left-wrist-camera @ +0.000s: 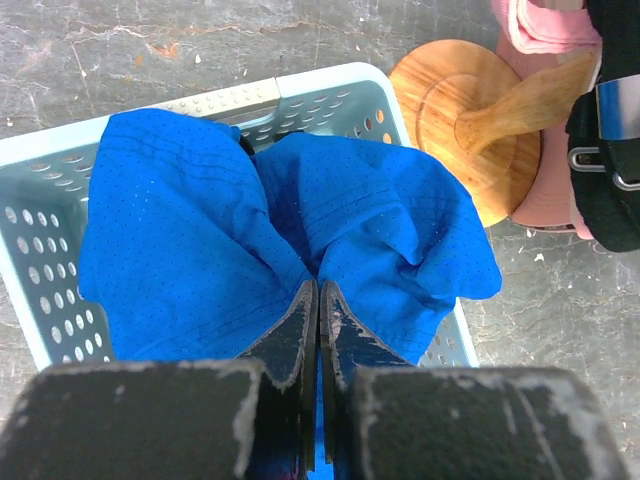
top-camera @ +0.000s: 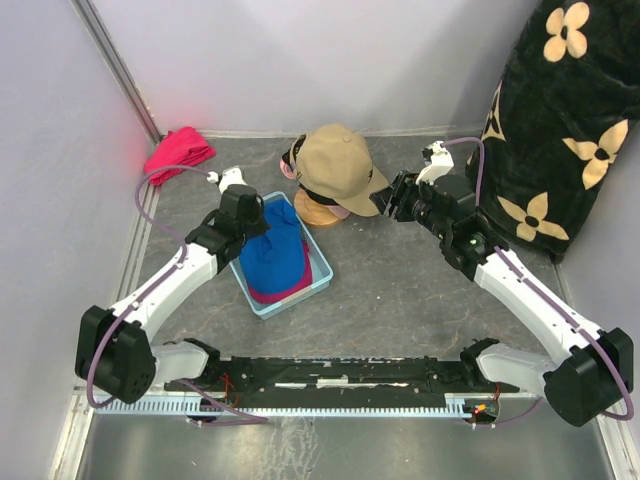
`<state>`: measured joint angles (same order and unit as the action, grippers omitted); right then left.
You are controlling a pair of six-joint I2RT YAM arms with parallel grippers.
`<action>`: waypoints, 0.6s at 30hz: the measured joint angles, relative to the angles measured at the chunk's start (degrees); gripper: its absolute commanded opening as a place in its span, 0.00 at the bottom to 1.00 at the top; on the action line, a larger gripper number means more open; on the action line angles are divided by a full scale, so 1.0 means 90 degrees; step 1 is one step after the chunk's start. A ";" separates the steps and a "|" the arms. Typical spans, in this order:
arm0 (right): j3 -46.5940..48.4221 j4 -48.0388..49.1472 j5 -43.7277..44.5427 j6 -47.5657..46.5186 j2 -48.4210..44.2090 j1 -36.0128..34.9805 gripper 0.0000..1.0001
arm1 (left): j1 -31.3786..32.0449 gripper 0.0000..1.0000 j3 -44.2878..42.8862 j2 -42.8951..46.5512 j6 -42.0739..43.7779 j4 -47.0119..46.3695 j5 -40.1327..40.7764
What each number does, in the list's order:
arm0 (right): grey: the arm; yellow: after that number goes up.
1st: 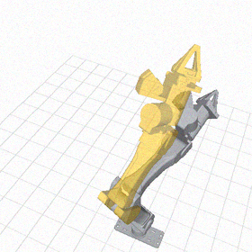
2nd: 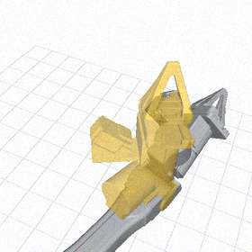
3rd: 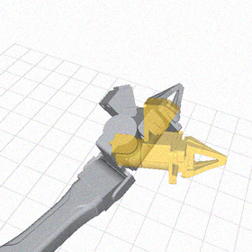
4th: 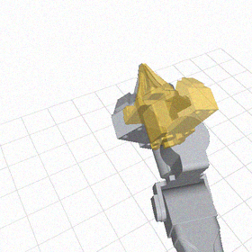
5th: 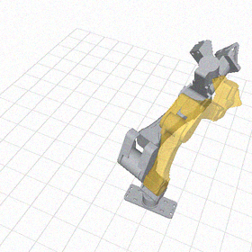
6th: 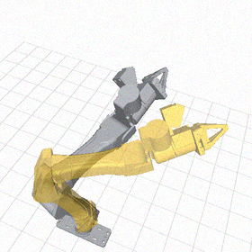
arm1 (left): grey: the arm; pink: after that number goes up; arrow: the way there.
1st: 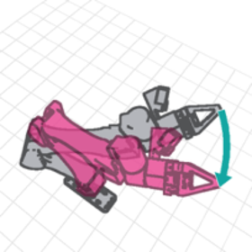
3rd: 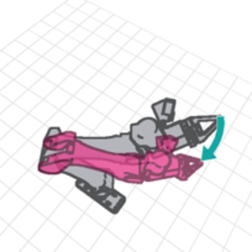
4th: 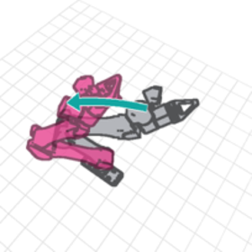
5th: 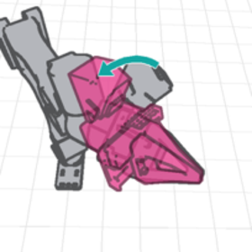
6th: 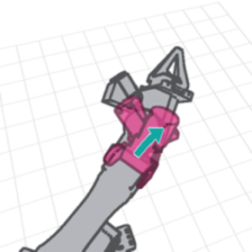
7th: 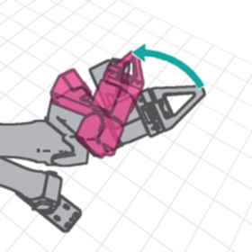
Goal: Stack the hats
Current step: Pick up the hat from the bin.
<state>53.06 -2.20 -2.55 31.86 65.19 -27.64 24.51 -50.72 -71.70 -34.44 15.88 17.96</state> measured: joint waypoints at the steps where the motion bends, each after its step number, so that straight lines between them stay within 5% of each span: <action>1: 0.0000 0.0000 -0.0007 0.0007 0.0000 0.0000 0.61 | 0.0000 0.03 -0.0002 0.0058 -0.0002 0.0041 0.0002; 18: -0.0187 0.0092 -0.0267 0.0197 -0.0272 -0.0012 0.63 | 0.0000 0.03 -0.0350 0.1280 -0.0510 0.0491 0.0041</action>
<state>51.37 -1.37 -4.95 33.63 62.74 -27.75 24.51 -53.87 -60.18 -39.03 20.29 18.33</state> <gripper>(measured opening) 0.621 0.040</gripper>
